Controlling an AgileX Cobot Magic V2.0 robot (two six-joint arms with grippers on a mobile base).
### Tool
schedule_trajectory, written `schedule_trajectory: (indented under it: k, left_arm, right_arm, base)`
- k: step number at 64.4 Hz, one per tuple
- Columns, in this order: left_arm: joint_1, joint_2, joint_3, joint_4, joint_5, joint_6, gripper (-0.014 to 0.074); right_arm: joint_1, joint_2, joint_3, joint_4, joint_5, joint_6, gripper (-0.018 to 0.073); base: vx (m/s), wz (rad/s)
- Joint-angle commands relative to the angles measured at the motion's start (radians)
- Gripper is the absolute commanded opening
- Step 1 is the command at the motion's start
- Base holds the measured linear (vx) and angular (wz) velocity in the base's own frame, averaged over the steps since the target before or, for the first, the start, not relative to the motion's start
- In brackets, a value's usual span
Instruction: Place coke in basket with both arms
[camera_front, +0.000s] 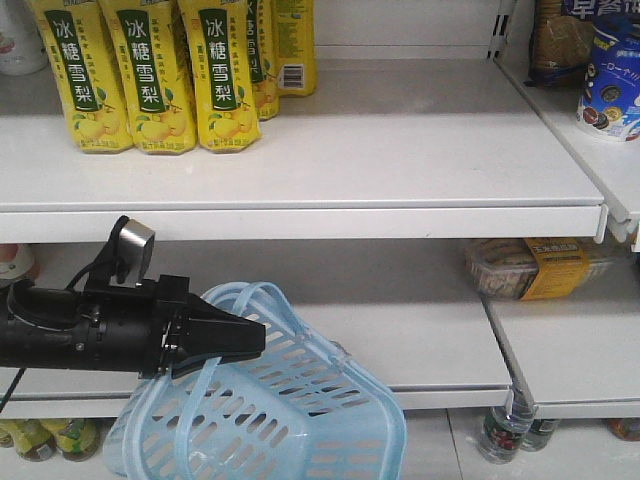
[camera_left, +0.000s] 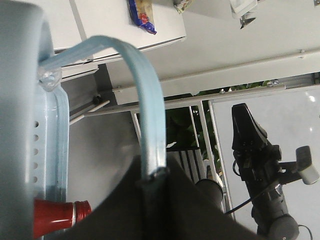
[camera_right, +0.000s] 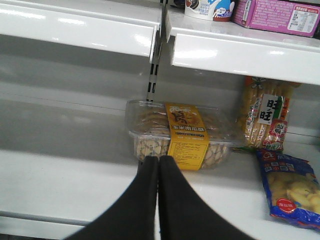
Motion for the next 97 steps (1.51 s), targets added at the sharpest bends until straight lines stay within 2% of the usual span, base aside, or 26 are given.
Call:
schedule_trajectory:
  k: [1, 17, 26, 50, 62, 82, 88, 97]
  left_arm:
    - [0.0, -0.036, -0.03, -0.147, 0.051, 0.002, -0.0006]
    - [-0.009, -0.045, -0.03, -0.146, 0.036, 0.002, -0.0006]
    - [-0.014, -0.124, -0.03, -0.093, 0.034, 0.004, -0.0006]
    - [-0.063, -0.388, -0.03, -0.061, 0.023, 0.122, -0.0006]
    - [-0.063, -0.538, 0.067, -0.029, -0.101, 0.144, -0.0006]
    - [-0.063, -0.813, 0.252, 0.145, -0.347, 0.15, -0.0006]
    - [-0.063, -0.89, 0.294, 0.213, -0.436, 0.149, -0.0006]
    - [-0.063, -1.006, 0.349, 0.362, -0.521, 0.149, -0.0006]
  right_arm:
    - [-0.006, 0.015, -0.029, 0.009, -0.065, -0.004, -0.0009]
    - [-0.006, 0.015, -0.029, 0.009, -0.065, -0.004, -0.0009]
    - [-0.006, 0.015, -0.029, 0.009, -0.065, -0.004, -0.0009]
    - [-0.006, 0.015, -0.029, 0.009, -0.065, -0.004, -0.0009]
    - [-0.006, 0.015, -0.029, 0.009, -0.065, -0.004, -0.0009]
    - [-0.006, 0.015, -0.029, 0.009, -0.065, -0.004, -0.0009]
    - [-0.006, 0.015, -0.029, 0.009, -0.065, -0.004, -0.0009]
    - [-0.006, 0.015, -0.029, 0.009, -0.065, -0.004, -0.0009]
  base:
    - [0.0, 0.0]
    - [0.0, 0.0]
    - [0.0, 0.0]
    - [0.0, 0.0]
    - [0.0, 0.0]
    - [0.0, 0.0]
    - [0.0, 0.0]
    - [0.0, 0.0]
